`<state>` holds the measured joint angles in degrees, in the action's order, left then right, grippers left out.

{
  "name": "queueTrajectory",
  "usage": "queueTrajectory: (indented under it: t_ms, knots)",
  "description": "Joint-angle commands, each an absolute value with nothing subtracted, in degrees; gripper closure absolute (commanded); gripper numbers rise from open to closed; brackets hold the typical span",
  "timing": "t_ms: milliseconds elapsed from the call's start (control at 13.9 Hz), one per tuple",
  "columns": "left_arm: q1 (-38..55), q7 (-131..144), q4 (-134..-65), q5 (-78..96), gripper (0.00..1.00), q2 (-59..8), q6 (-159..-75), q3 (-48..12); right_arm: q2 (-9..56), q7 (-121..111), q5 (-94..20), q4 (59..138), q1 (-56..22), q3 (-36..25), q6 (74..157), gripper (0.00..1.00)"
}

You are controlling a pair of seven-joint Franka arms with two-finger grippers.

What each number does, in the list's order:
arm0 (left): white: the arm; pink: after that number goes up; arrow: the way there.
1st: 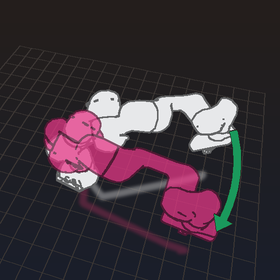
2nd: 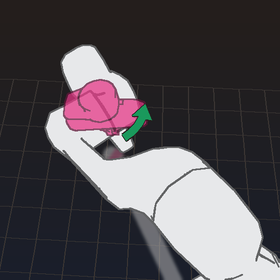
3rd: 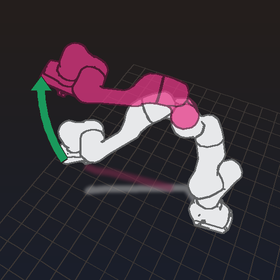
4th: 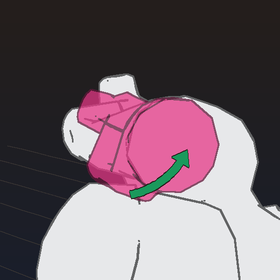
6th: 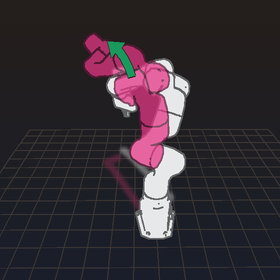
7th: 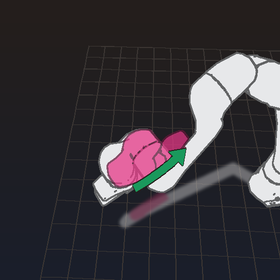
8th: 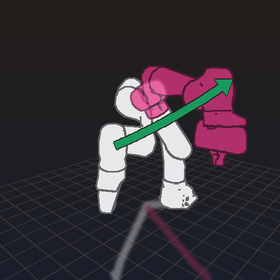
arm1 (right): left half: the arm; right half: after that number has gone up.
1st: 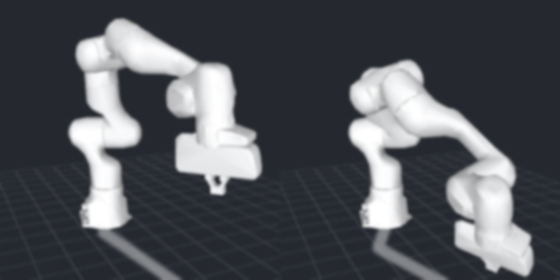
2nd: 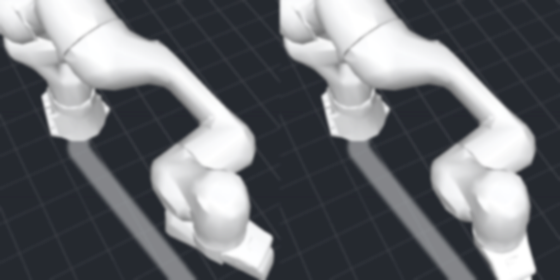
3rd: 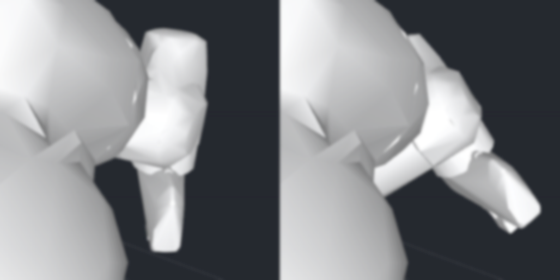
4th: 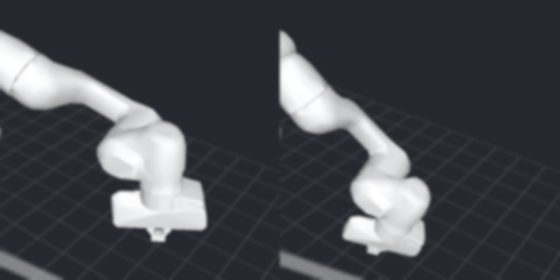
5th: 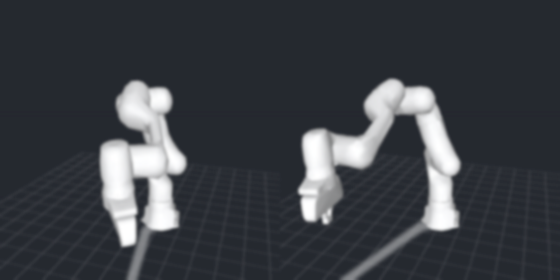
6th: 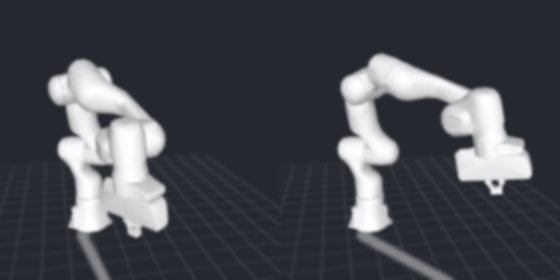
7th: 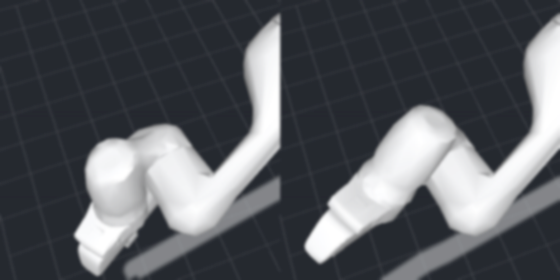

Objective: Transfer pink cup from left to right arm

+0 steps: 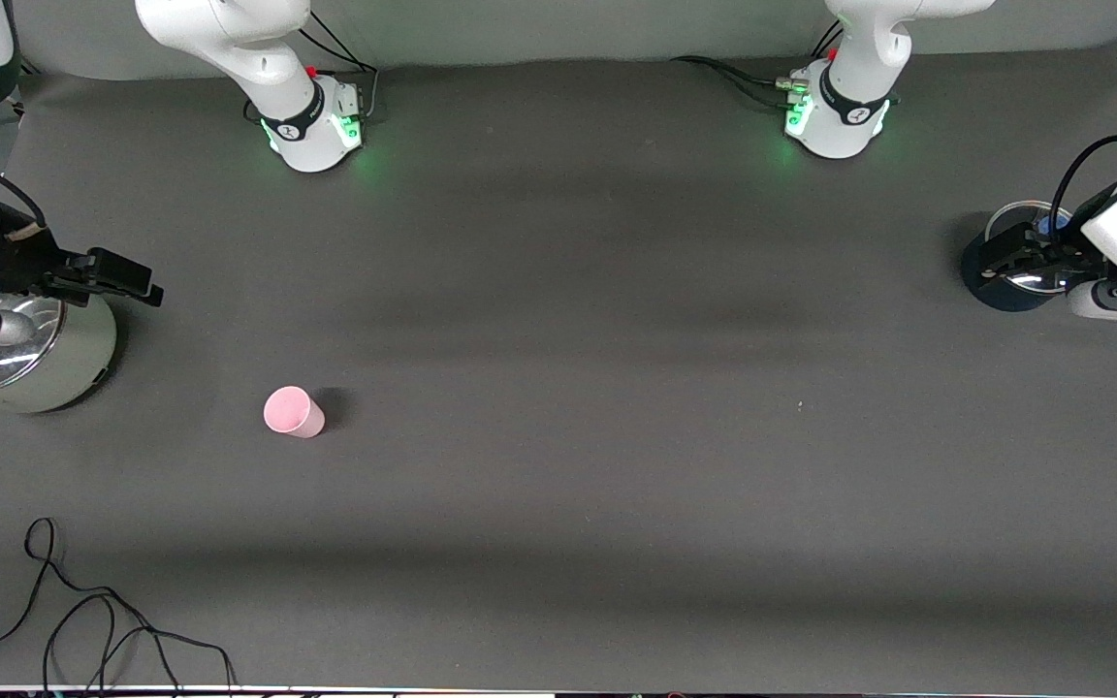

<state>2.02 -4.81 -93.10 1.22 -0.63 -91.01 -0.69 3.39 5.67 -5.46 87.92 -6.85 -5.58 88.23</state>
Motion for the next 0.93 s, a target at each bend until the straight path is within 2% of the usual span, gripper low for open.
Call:
queueTrajectory:
  t_ms: [0, 143, 359, 645, 861]
  knots:
    - [4.57, -5.45, -92.29, 0.35, 0.00, -0.70, -90.70, 1.85, 2.02, 5.36, -3.52, 88.69, -8.34, -5.70, 90.26, 0.00]
    - [4.31, -5.89, -92.29, 0.35, 0.00, -0.44, -90.62, 1.76, 2.11, 5.71, -3.52, 87.29, -10.10, -7.46, 90.26, 0.00]
    - [4.31, -7.12, -92.29, 0.35, 0.00, -0.44, -90.44, 1.76, 3.51, 5.80, -4.83, 85.25, -6.09, -6.42, 90.26, 0.00]
    - [3.78, -9.05, -92.20, -0.52, 0.00, -0.44, -90.44, 1.93, 3.86, 5.45, -5.10, 84.29, -7.12, -5.98, 90.26, 0.00]
    - [3.78, -8.96, -92.11, -1.23, 0.00, -0.44, -90.44, 1.93, 7.20, 5.53, -5.27, 80.51, -7.56, -5.98, 89.47, 0.00]
